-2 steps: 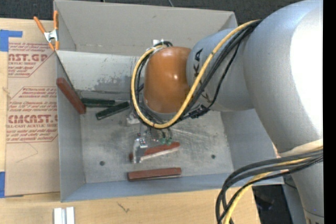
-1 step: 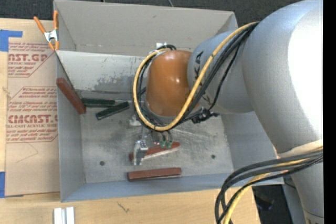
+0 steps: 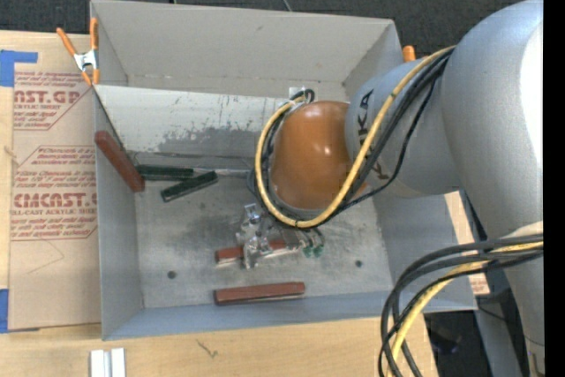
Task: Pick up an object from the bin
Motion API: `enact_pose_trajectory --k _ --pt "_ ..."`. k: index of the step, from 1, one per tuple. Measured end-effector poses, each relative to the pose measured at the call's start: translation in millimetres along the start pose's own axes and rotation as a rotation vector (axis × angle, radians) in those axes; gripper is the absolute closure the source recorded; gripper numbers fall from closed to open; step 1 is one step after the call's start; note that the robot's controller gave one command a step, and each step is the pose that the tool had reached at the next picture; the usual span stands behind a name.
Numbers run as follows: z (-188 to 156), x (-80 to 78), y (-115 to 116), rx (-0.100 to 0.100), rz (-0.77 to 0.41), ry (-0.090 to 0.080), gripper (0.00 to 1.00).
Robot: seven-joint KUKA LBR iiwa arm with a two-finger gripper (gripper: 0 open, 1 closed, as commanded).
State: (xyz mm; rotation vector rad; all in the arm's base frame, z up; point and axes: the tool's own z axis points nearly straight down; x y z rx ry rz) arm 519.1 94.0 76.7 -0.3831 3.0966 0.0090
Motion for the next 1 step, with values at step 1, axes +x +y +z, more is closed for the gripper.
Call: enact_pose_trajectory --k 1 --pt "0.0 0.0 0.0 0.0 0.0 0.0 1.0"
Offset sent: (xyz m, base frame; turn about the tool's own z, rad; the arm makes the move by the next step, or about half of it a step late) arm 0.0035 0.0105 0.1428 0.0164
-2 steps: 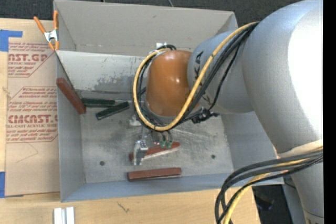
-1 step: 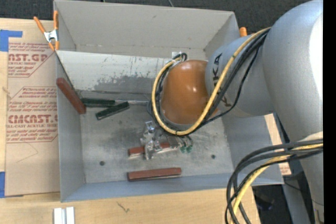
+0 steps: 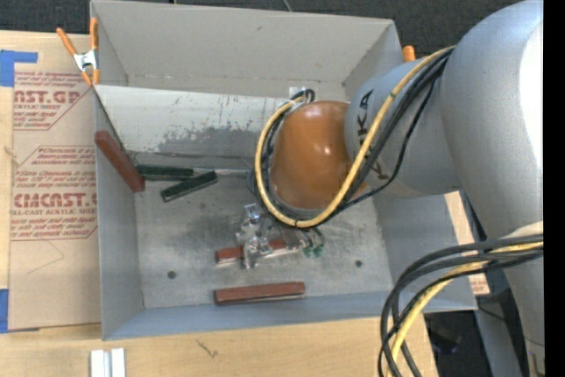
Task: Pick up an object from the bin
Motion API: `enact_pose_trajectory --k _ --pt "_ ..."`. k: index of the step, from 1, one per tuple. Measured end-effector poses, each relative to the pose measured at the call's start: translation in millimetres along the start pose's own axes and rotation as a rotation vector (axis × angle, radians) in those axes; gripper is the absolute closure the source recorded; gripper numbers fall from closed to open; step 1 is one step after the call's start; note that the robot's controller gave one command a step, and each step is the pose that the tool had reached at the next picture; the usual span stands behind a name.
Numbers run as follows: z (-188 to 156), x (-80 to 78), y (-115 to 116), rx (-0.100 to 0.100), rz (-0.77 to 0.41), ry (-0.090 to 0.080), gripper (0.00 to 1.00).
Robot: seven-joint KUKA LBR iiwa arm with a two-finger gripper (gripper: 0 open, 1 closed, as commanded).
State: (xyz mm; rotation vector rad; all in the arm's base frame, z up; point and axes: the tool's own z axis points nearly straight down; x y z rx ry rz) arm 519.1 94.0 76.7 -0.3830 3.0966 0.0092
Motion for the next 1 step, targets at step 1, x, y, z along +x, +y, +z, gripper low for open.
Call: enact_pose_trajectory --k 1 --pt "-143.0 -10.0 10.0 0.003 0.016 0.018 1.0"
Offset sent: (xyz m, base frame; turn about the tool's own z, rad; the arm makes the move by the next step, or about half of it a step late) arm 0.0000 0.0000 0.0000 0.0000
